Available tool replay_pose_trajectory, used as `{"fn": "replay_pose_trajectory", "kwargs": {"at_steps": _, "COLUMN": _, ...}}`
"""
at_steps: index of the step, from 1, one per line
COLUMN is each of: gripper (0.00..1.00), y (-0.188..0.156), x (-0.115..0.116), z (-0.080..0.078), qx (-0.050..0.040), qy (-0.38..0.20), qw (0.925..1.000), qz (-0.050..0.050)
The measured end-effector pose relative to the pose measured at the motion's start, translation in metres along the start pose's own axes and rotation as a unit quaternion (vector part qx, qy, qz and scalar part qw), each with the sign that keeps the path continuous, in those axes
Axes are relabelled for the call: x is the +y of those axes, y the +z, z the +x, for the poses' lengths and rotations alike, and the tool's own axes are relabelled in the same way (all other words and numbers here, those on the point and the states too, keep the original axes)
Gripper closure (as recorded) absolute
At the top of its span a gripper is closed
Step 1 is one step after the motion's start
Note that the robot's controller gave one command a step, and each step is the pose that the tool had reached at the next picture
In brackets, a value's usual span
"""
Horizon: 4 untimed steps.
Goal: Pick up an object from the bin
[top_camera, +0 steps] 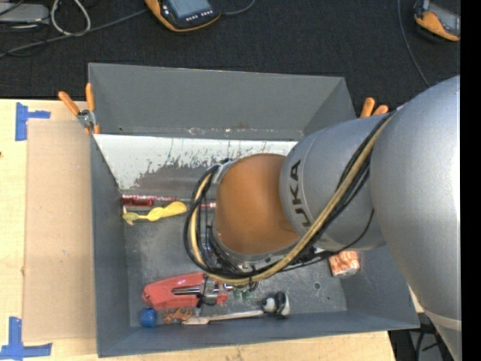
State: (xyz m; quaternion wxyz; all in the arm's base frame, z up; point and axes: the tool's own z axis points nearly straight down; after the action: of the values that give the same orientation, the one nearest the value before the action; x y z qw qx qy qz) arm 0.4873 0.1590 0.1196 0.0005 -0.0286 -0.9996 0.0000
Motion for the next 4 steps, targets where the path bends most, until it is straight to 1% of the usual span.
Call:
{"fn": "replay_pose_trajectory", "kwargs": {"at_steps": 1, "gripper": 0.00, "y": -0.001, "x": 0.020, "z": 0.006, "qx": 0.0023, "qy": 0.108, "qw": 0.9942, "qz": 0.001}}
{"fn": "replay_pose_trajectory", "kwargs": {"at_steps": 2, "gripper": 0.00, "y": 0.052, "x": 0.004, "z": -0.017, "qx": 0.0005, "qy": 0.027, "qw": 0.9996, "qz": 0.000}}
{"fn": "replay_pose_trajectory", "kwargs": {"at_steps": 3, "gripper": 1.00, "y": 0.050, "x": 0.002, "z": -0.024, "qx": -0.0006, "qy": 0.065, "qw": 0.9979, "qz": -0.002}}
{"fn": "replay_pose_trajectory", "kwargs": {"at_steps": 4, "gripper": 1.00, "y": 0.050, "x": 0.002, "z": -0.024, "qx": -0.0006, "qy": 0.065, "qw": 0.9979, "qz": -0.002}}
